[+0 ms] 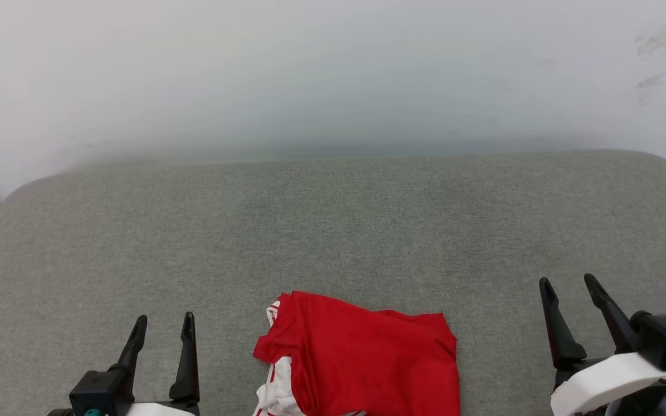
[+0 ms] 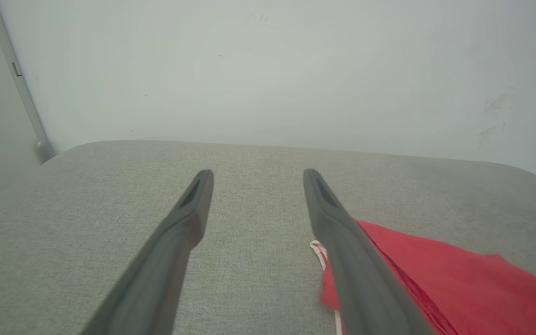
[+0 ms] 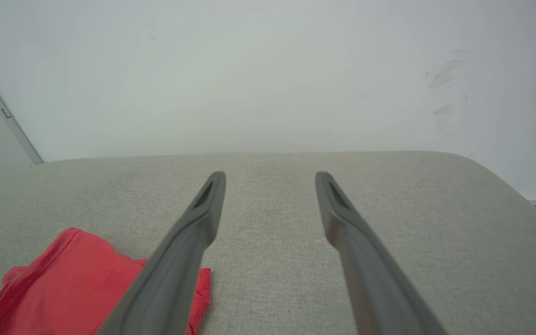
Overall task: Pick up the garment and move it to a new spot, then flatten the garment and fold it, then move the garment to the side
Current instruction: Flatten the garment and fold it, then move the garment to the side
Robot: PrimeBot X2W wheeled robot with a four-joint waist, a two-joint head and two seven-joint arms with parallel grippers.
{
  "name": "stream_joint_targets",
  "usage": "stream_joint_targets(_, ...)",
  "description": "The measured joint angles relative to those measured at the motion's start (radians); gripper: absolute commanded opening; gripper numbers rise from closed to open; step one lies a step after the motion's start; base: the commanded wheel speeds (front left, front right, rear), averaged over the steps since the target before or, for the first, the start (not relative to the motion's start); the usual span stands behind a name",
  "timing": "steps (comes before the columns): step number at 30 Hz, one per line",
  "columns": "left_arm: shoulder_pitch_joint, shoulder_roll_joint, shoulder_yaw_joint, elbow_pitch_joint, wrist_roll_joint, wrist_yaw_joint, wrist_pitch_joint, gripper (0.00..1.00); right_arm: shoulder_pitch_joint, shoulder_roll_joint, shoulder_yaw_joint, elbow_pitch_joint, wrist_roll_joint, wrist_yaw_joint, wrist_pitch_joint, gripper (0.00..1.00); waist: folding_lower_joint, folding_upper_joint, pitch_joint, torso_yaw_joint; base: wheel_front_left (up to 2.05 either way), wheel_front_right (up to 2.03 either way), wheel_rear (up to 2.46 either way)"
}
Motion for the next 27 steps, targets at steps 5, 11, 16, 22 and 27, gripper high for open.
stream_joint_targets(5,0.009,-0.005,0.001,-0.002,0.017,-0.003,0.0,1.0,0.021,0.01,-0.011,-0.033,-0.01,0.0,0.022,1.0,0.0,0.0,0.0,0.01,0.0,0.0,0.0)
stream_joint_targets(11,-0.009,-0.008,0.0,-0.002,0.036,-0.013,0.0,1.0,0.027,0.017,-0.014,-0.061,-0.018,0.0,0.043,1.0,0.0001,0.0,0.007,0.014,0.0,0.0,0.0)
stream_joint_targets(16,-0.022,-0.012,0.003,-0.002,0.048,-0.016,0.0,1.0,0.024,0.02,-0.018,-0.066,-0.016,0.0,0.062,1.0,0.0001,0.0,0.016,0.01,0.0,0.0,0.0)
stream_joint_targets(22,-0.053,-0.02,0.006,-0.013,0.061,-0.026,0.0,1.0,0.028,-0.002,-0.092,-0.032,0.104,0.0,0.165,1.0,0.0001,0.0,0.043,0.023,0.0,0.0,0.0)
stream_joint_targets(27,-0.09,-0.035,0.016,-0.037,0.076,-0.038,-0.001,1.0,0.024,-0.068,-0.111,0.007,0.256,0.0,0.303,1.0,0.0001,0.0,0.095,0.039,0.0,0.0,0.0)
